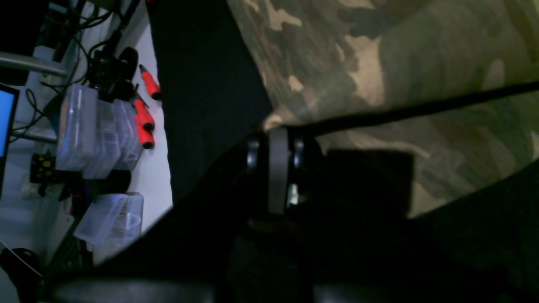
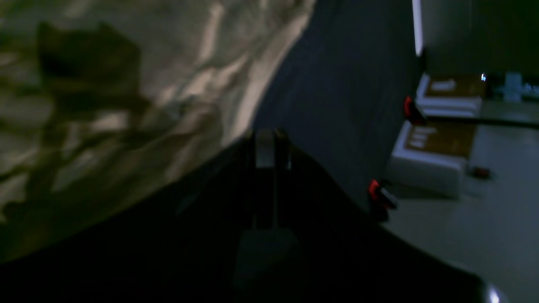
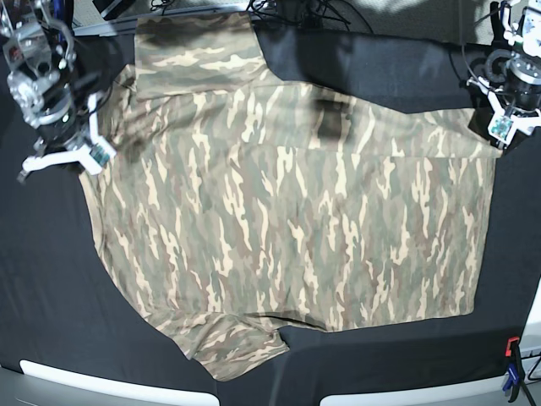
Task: Layout the t-shirt on the table in an organized manner, then fold the t-shirt properly
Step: 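Lift the shirt with both grippers and drag it toward the robot, then regrasp the shirt edge with the right gripper and pull it outward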
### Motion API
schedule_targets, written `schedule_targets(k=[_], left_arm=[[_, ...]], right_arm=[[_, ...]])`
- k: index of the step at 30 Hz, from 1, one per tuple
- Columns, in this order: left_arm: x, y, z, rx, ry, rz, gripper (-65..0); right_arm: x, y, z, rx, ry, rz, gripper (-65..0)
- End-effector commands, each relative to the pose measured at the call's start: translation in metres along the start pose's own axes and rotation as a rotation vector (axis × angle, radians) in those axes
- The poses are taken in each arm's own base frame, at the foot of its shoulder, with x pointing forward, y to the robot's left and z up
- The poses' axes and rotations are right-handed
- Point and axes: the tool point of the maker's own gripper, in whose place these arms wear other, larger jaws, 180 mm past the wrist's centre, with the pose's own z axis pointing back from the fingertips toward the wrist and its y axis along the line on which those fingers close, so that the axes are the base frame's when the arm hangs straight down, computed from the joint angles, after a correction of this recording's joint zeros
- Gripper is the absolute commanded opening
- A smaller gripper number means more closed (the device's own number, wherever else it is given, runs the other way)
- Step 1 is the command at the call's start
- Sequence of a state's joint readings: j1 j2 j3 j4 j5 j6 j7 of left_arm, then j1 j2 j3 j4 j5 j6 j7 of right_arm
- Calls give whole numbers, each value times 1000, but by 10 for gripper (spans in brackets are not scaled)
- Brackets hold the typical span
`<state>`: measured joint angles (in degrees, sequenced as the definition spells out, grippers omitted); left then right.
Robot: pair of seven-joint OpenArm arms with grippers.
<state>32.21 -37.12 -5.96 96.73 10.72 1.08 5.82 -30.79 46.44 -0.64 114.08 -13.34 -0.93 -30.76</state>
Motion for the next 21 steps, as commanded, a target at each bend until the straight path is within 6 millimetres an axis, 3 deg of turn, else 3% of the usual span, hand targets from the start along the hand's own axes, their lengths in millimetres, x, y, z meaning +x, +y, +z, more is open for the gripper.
schedule_targets(k=[1, 4, 8, 10, 15, 21], left_arm=[[8, 11, 0, 30, -35, -19, -650], [8, 11, 0, 30, -35, -19, -650], [8, 11, 0, 30, -35, -19, -650], [8, 11, 0, 30, -35, -19, -650], [9, 11, 0, 30, -40, -20, -650], [9, 11, 0, 30, -40, -20, -650]], right_arm=[[9, -3, 7, 8, -29, 24, -650], [14, 22, 29, 124, -21, 51, -650], [20, 54, 58, 260, -26, 54, -451], [18, 71, 69, 343, -25, 53, -399], [16, 103, 79, 509, -53, 64, -393], [13, 107, 70, 534, -91, 55, -393]])
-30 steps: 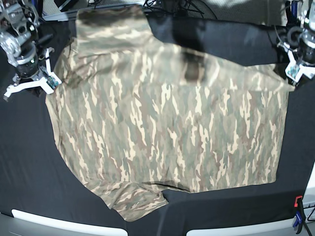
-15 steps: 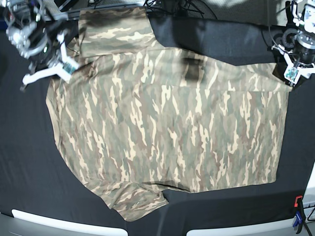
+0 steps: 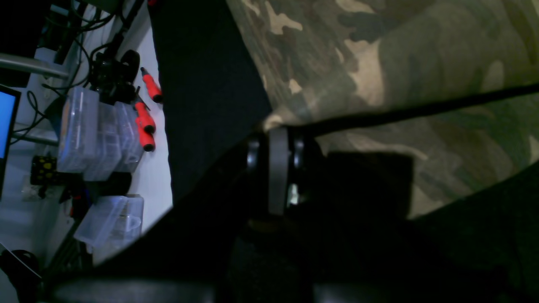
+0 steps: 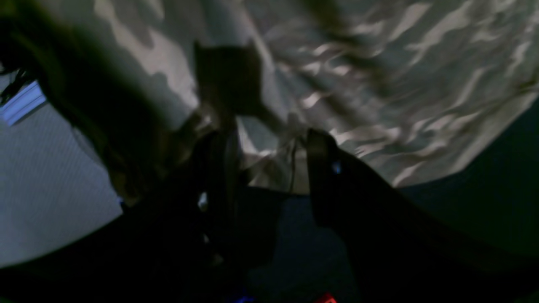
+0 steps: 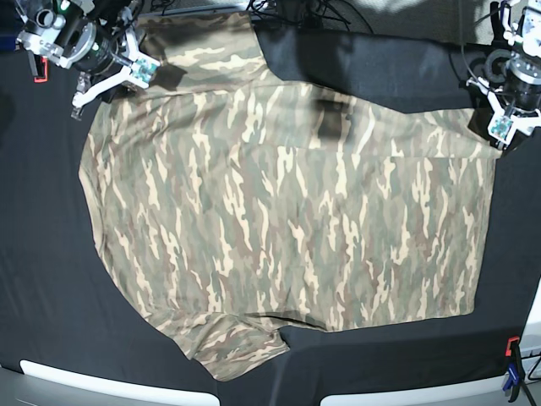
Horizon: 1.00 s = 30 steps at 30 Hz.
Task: Layout the t-shirt on the table in an organized manner, then fold the t-shirt properly
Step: 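Regrasp the shirt edge with the right gripper and pull it outward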
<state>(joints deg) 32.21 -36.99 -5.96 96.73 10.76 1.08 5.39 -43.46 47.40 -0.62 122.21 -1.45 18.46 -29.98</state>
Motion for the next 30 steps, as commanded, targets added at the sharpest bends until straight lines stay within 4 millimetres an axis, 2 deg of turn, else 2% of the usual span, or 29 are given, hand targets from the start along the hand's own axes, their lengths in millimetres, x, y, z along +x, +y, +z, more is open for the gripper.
schedule_targets(k=[1, 5, 10, 14, 23, 27, 28, 30], left_arm=[[8, 12, 0, 30, -32, -21, -650], [8, 12, 0, 29, -32, -21, -650], [7, 12, 0, 29, -31, -21, -650], [7, 12, 0, 29, -31, -21, -650], [7, 12, 0, 29, -27, -21, -650], [7, 12, 0, 29, -27, -21, -650], [7, 12, 0, 29, -27, -21, -650], [7, 12, 0, 29, -27, -21, -650]], right_arm=[[5, -8, 0, -9, -20, 21, -393], [7, -7, -13, 11, -23, 31, -393], [11, 1, -41, 53, -21, 31, -393], [6, 5, -56, 65, 30, 87, -393], [16, -9, -60, 36, 12, 110, -393], [16, -8, -60, 39, 10, 106, -397], [16, -7, -60, 46, 13, 111, -423], [15, -7, -60, 49, 14, 114, -532]])
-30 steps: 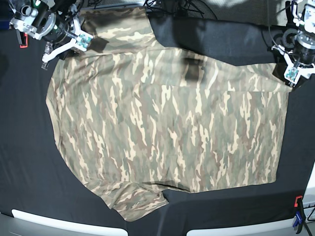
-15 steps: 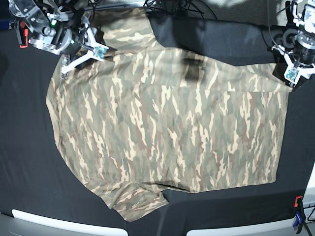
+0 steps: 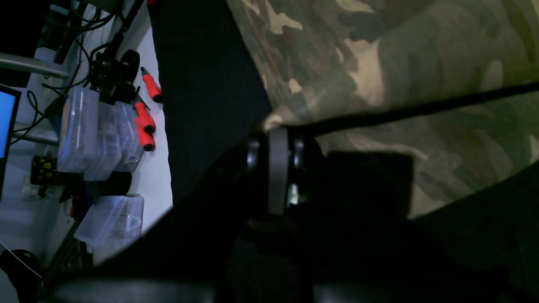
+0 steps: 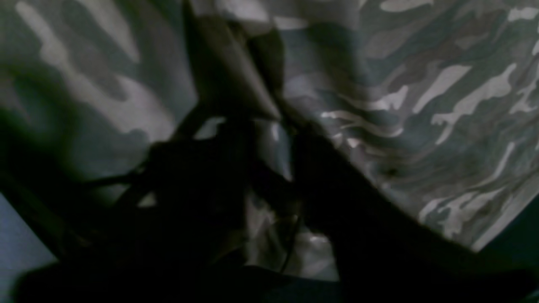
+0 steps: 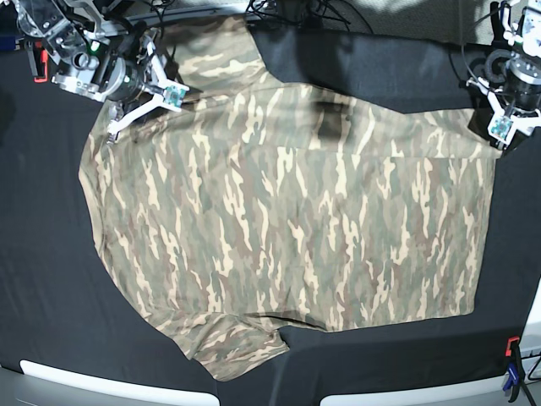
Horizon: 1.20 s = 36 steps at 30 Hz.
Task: Layout the t-shirt on the table in an organized manner, then fold the t-shirt properly
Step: 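Regrasp the shirt edge with the right gripper and pull it outward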
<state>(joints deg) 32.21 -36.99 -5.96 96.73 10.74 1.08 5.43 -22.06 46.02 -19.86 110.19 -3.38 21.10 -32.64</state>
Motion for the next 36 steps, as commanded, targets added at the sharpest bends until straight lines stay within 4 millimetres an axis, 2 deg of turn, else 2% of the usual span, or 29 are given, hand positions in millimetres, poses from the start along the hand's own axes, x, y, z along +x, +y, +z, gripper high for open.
schedule_targets(k=[1, 2, 3, 7, 13, 17, 24, 29, 36], left_arm=[[6, 12, 0, 29, -25, -22, -650], [6, 12, 0, 29, -24, -22, -650], [6, 12, 0, 29, -24, -22, -650], [6, 12, 0, 29, -24, -22, -650], [6, 12, 0, 29, -24, -22, -650], [6, 12, 0, 29, -23, -22, -650], [5, 12, 0, 29, -18, -22, -650], [7, 12, 0, 30, -27, -41, -650], [12, 15, -3, 40, -43, -69, -650]], right_arm=[[-1, -8, 3, -22, 5, 17, -592], [-1, -9, 3, -25, 5, 15, -637], [0, -9, 3, -27, 2, 14, -650], [5, -9, 12, -33, 17, 36, -650], [19, 1, 41, -50, 5, 154, -650], [22, -35, 52, -237, 12, 136, -650], [16, -89, 70, -396, 15, 68, -650], [25, -103, 73, -408, -56, -6, -650], [28, -137, 57, -473, -119, -96, -650]])
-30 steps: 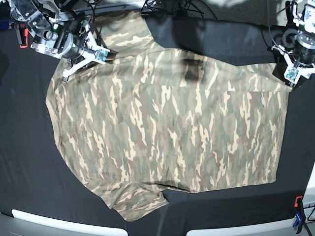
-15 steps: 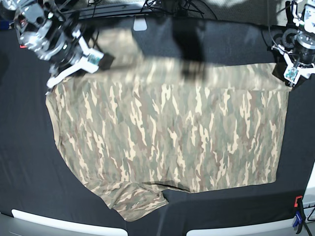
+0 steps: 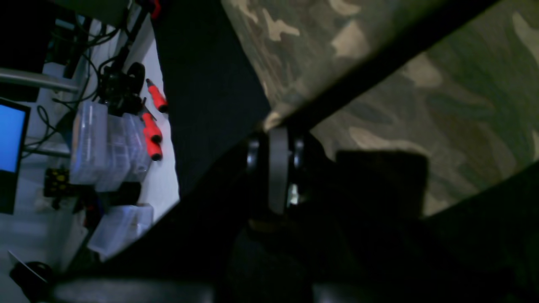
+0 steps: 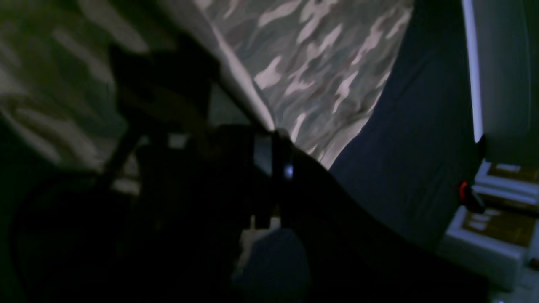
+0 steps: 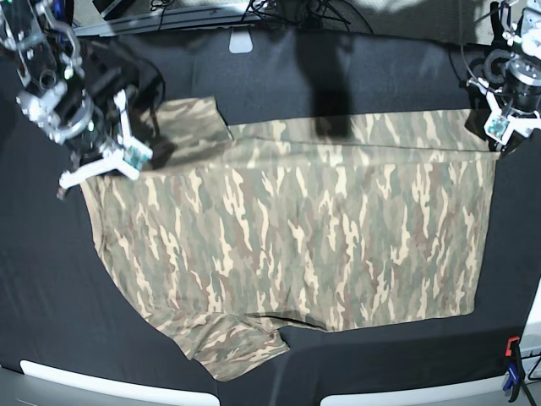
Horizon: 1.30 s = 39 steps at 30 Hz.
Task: Layout the t-shirt on the table in an organized manner, then fold the t-shirt properly
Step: 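Regrasp the shirt edge with the right gripper and pull it outward, then grasp the shirt's collar-side edge with both grippers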
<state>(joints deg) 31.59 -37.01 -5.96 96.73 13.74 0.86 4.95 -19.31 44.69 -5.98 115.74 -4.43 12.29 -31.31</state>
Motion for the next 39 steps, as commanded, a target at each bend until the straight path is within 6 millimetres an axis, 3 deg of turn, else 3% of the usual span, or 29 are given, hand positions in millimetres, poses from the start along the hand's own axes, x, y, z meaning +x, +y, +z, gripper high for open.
schedule_targets(k=[1, 11, 18, 29, 34, 39], left_arm=[[9, 15, -3, 38, -31, -16, -650], [44, 23, -34, 62, -110, 98, -650], [35, 32, -59, 87, -86, 138, -650], [32, 38, -71, 101, -111, 151, -650], [33, 38, -76, 81, -116, 179, -650], [34, 38, -76, 81, -120, 179, -650]], right_arm=[[7, -19, -2, -50, -22, -1, -650], [-15, -39, -40, -61, 13, -86, -650], [-24, -42, -44, -64, 33, -95, -650], [-23, -43, -46, -61, 32, -93, -650], [-17, -56, -50, -76, 14, -124, -650], [-31, -63, -65, -42, 18, -170, -650]])
